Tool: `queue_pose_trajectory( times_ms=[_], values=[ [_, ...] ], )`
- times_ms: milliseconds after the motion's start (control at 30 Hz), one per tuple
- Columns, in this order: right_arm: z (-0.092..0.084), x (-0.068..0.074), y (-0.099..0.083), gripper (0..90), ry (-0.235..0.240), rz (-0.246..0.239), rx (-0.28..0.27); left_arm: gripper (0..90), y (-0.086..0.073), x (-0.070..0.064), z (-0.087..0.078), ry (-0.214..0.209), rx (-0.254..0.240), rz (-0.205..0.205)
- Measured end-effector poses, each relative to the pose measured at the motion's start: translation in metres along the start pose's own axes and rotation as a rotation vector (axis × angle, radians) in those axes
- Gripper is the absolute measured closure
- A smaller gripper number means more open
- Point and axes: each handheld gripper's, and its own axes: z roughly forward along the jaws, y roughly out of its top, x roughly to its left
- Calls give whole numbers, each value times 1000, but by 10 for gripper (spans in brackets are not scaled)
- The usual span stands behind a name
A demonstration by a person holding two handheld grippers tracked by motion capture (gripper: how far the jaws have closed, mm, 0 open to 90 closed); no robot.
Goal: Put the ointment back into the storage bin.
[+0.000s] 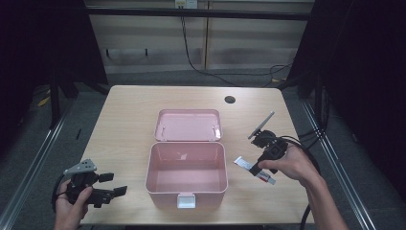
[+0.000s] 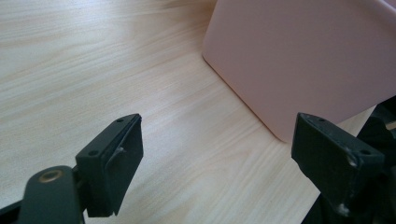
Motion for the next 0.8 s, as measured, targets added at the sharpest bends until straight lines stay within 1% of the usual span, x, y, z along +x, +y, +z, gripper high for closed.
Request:
queue_pose_trajectory(
  times_ms=[67,100,267,367,467,500,533,567,633,700,767,800],
  values=[
    [-2,1,0,721,-14,-3,8,168,0,0,0,2,1,1],
    [-3,2,0,721,-5,-7,3,167,0,0,0,-1,-2,-4],
    [-8,2,-1,721,-4,-13,-2,167,0,0,0,-3,-2,-5],
    [-13,4,-2,721,-1,-18,4,167,0,0,0,2,4,3],
    [-17,5,-2,721,6,-17,-2,168,0,-1,1,0,3,-5],
    [-19,5,-2,721,6,-30,2,168,0,0,0,0,2,-3],
    [-21,7,-2,721,13,-29,-2,168,0,0,0,1,3,-3],
    [-22,7,-2,721,7,-39,0,168,0,0,0,2,2,-3],
    [-24,9,-1,721,16,-49,2,168,0,0,0,2,0,-4],
    [-26,11,0,721,11,-62,12,168,0,0,0,1,1,-3],
    [-30,12,1,721,11,-54,5,168,0,0,0,2,4,-1],
    [-31,11,1,721,12,-58,2,167,0,0,0,2,4,0]
  ],
)
